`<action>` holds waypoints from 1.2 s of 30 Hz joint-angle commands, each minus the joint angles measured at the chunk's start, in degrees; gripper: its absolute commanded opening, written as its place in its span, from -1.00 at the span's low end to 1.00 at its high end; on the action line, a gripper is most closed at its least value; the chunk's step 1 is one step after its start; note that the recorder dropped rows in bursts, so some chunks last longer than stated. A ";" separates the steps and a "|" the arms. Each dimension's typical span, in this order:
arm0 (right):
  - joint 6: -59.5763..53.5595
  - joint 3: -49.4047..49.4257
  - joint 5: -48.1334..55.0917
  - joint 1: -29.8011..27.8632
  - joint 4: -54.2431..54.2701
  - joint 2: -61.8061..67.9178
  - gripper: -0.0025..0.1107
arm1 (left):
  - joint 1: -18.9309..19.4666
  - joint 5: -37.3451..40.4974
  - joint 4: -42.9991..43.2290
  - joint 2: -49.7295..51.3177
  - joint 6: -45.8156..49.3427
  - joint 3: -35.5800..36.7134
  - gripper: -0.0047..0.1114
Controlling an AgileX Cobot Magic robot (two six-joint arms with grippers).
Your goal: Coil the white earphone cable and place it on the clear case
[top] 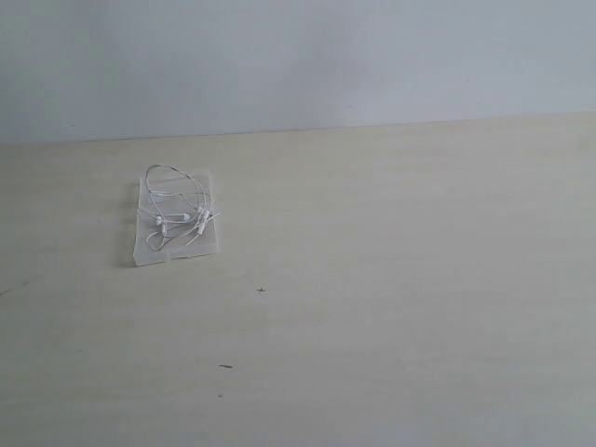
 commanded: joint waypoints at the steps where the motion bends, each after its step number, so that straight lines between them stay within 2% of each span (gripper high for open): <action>1: 0.00 0.24 -0.50 -0.21 -0.11 -0.31 -0.96 | 0.06 -0.39 -0.52 -0.28 0.11 0.15 -0.92; 9: 0.00 0.24 -0.50 -0.21 -0.11 -0.31 -0.96 | -1.98 -0.27 -0.52 -0.28 0.11 0.15 -0.92; 36: 0.00 0.24 -0.50 -0.21 -0.11 -0.31 -0.96 | -1.63 -0.27 -0.52 -0.28 0.51 0.15 -0.92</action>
